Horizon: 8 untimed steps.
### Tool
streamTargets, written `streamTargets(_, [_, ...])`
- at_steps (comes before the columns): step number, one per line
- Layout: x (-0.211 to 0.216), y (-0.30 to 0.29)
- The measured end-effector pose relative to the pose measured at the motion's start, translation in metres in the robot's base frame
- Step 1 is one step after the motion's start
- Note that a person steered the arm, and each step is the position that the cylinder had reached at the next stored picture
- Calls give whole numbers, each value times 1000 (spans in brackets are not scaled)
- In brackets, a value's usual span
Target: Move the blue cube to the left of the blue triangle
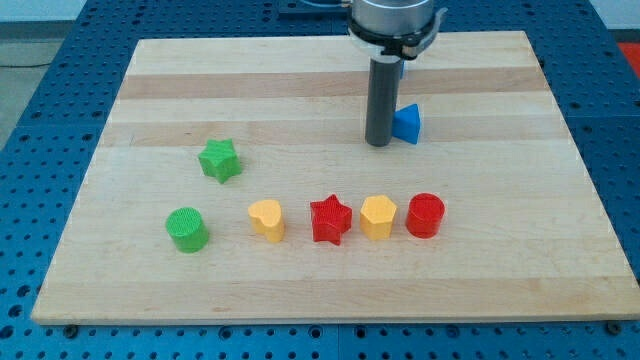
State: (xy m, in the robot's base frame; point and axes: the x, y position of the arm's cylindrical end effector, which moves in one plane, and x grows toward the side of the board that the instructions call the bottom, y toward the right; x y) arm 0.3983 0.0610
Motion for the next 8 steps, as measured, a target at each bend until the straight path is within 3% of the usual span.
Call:
streamTargets(3, [-51, 15])
streamTargets(4, [-63, 74])
streamTargets(5, [-110, 93])
streamTargets(6, [-164, 79])
streamTargets(8, [-159, 12])
